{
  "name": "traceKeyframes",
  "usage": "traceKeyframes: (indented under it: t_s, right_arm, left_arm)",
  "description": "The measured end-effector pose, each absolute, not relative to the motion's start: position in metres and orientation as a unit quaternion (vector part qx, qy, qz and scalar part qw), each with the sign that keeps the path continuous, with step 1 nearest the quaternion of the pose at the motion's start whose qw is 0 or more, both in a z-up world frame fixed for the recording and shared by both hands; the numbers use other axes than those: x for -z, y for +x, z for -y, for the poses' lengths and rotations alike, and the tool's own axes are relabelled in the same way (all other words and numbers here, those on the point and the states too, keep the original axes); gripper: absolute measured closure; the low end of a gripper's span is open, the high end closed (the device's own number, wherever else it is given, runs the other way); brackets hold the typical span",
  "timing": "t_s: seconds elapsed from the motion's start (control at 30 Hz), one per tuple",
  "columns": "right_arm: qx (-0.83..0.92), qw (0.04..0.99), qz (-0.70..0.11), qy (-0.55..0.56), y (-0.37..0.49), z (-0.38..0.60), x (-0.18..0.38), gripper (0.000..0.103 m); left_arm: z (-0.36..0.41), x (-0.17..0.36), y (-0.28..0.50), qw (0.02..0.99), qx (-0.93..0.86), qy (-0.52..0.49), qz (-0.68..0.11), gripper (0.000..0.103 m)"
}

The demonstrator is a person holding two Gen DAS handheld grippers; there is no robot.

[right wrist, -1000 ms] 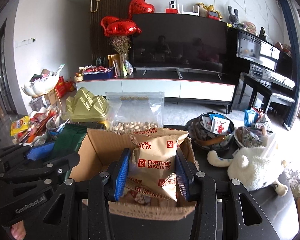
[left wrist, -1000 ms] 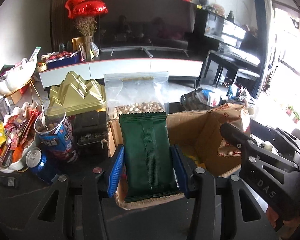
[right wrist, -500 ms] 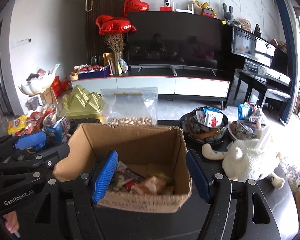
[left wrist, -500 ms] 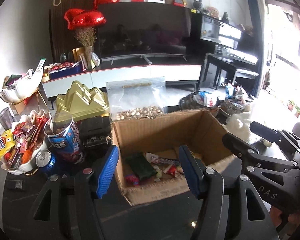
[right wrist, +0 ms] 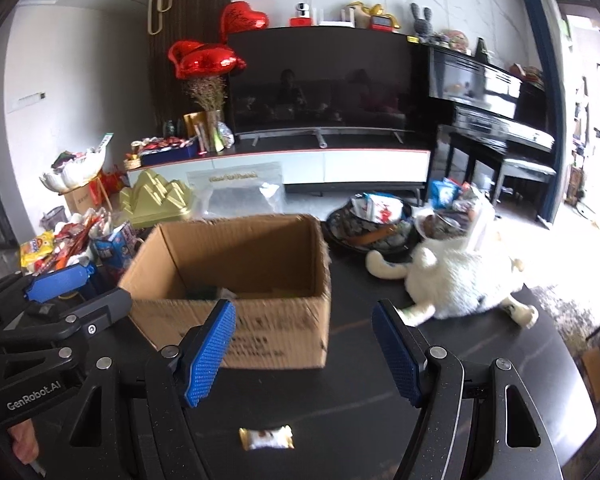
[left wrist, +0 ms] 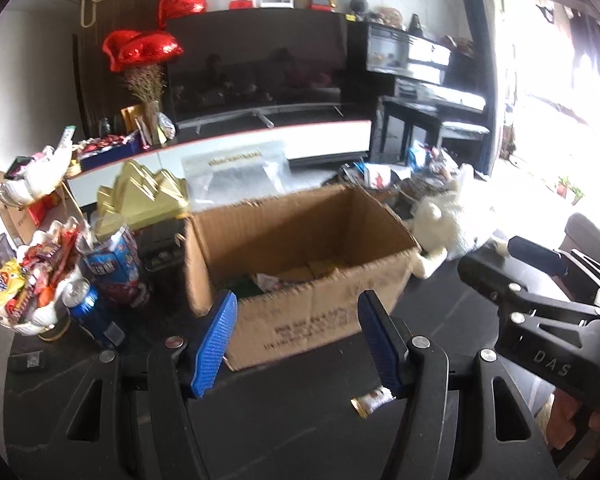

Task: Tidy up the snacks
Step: 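Move the left tool back to the small gold-wrapped candy on the table, then grasp the small gold-wrapped candy with the left gripper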

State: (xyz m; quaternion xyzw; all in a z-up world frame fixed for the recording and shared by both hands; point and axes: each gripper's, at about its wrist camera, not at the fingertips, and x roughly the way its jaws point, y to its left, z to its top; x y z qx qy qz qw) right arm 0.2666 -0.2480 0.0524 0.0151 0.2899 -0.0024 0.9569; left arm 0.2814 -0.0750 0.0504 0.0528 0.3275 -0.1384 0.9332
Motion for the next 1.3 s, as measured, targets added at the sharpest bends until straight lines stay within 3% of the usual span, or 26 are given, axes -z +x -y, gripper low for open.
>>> traceKeyframes:
  t_s: [0.8, 1.3]
  right_arm:
    - [0.070, 0.922, -0.380, 0.037, 0.229, 0.280, 0.060, 0.031]
    - [0.082, 0.900, -0.427, 0.035, 0.234, 0.283, 0.096, 0.032]
  left_arm:
    - [0.123, 0.051, 0.263, 0.886, 0.206, 0.107, -0.402, 0.041]
    - [0.143, 0.098, 0.275, 0.853, 0.259, 0.143, -0.430, 0.041]
